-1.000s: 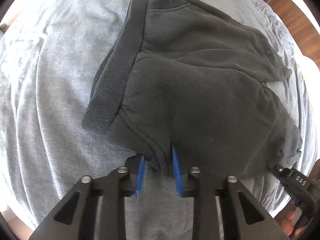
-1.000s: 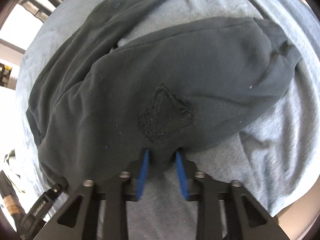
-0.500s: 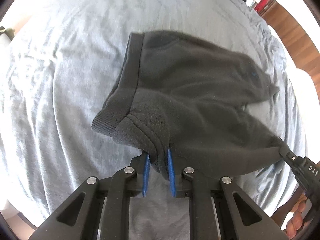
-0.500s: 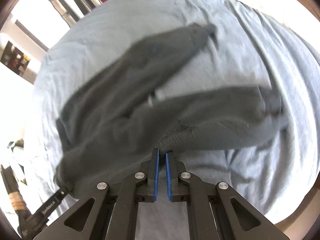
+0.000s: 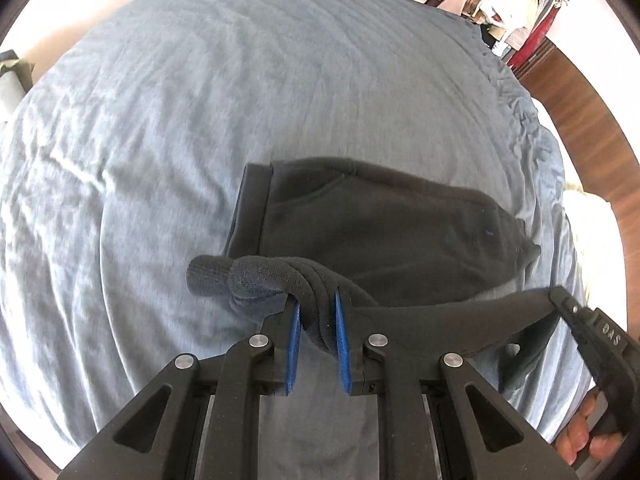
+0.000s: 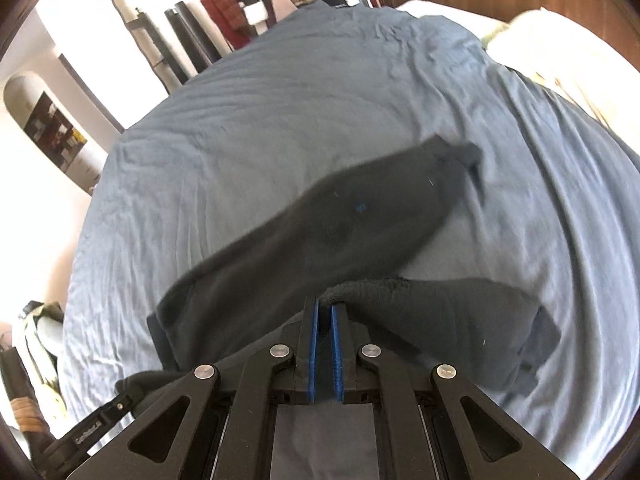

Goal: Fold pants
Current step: 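Lift the waistband with both grippers and fold it over toward the cuffs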

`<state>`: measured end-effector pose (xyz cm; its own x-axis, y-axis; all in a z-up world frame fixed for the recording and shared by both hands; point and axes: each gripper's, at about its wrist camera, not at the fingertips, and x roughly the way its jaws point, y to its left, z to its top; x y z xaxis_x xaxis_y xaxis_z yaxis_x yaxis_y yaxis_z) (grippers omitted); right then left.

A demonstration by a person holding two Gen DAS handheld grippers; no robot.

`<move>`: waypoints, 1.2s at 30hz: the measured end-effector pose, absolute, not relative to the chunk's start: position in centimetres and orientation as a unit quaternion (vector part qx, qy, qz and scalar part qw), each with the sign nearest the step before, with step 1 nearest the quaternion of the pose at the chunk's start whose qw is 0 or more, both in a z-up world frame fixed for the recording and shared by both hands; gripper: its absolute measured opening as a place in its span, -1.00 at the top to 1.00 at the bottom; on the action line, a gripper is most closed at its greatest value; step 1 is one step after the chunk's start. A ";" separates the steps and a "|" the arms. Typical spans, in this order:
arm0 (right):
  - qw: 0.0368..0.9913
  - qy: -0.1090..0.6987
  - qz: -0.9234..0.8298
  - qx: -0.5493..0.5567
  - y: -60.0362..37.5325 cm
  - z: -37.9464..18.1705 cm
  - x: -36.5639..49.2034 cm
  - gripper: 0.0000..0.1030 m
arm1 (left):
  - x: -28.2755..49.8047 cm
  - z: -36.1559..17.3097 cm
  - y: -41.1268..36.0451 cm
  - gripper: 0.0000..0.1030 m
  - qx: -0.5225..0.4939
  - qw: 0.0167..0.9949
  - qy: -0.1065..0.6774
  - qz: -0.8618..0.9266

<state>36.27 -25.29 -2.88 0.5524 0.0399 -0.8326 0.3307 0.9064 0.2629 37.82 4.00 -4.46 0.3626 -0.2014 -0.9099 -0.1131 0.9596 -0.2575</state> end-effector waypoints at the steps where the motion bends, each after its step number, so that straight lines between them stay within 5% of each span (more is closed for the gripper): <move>1: 0.861 0.463 -0.082 0.195 -25.2 -2.8 37.1 0.86 | 38.5 -4.5 3.7 0.67 -0.137 0.815 0.563 -0.027; 29: 0.844 0.506 -0.072 0.166 -25.7 -10.6 52.9 0.87 | 51.2 -10.5 2.3 0.57 -0.136 0.789 0.599 -0.015; 33: 0.833 0.523 -0.082 0.163 -26.1 -12.2 54.2 0.87 | 52.2 -10.9 2.2 0.43 -0.134 0.787 0.602 -0.012; 36: 0.827 0.530 -0.094 0.159 -26.2 -13.0 55.0 0.87 | 52.8 -10.5 2.2 0.06 -0.106 0.799 0.592 0.018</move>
<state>55.01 -26.23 -12.96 0.4197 0.0126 -0.9076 0.3252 0.9315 0.1633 52.76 2.16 -10.49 0.2983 -0.0963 -0.9496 -0.1549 0.9768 -0.1478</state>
